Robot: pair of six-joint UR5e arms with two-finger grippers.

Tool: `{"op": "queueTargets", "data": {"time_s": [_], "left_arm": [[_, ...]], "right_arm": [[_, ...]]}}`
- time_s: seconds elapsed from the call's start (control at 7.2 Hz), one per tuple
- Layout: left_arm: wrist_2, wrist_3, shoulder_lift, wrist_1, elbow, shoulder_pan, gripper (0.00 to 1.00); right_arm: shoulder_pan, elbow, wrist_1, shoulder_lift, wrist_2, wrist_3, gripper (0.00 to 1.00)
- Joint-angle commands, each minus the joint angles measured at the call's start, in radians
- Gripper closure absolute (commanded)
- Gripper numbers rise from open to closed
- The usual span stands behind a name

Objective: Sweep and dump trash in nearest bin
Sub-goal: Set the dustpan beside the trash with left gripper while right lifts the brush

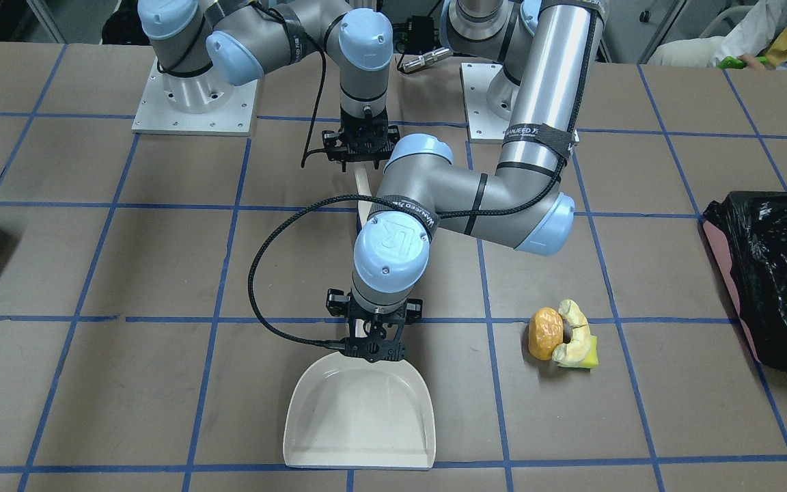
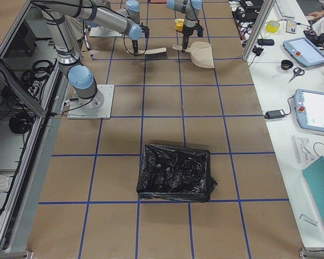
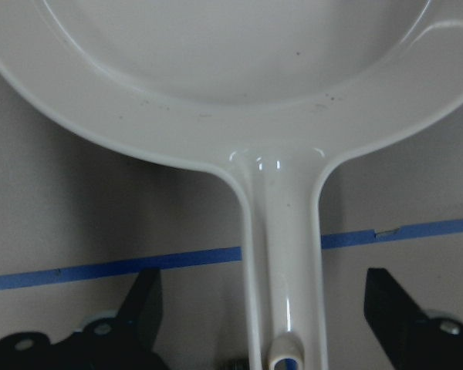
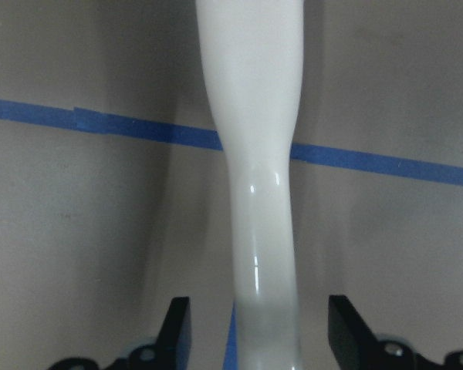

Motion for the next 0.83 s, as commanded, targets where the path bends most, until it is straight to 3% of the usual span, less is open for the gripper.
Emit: {"op": "queueTargets", "data": {"time_s": [0.0,0.14,0.28,0.69], "left_arm": [[0.002,-0.001,0.001,-0.001,-0.001,0.000,0.81],[0.004,0.007,0.005,0.000,-0.001,0.001,0.94],[0.031,0.023,0.023,-0.001,0.007,0.001,1.00],[0.109,0.434,0.066,-0.030,0.013,0.099,1.00]], "right_arm": [[0.001,0.000,-0.001,0.001,-0.004,-0.001,0.43],[0.001,0.000,-0.001,0.001,-0.002,0.002,0.46],[0.001,0.000,-0.001,0.001,-0.002,0.004,0.57],[0.001,-0.002,-0.001,-0.001,-0.001,0.007,0.78]]}}
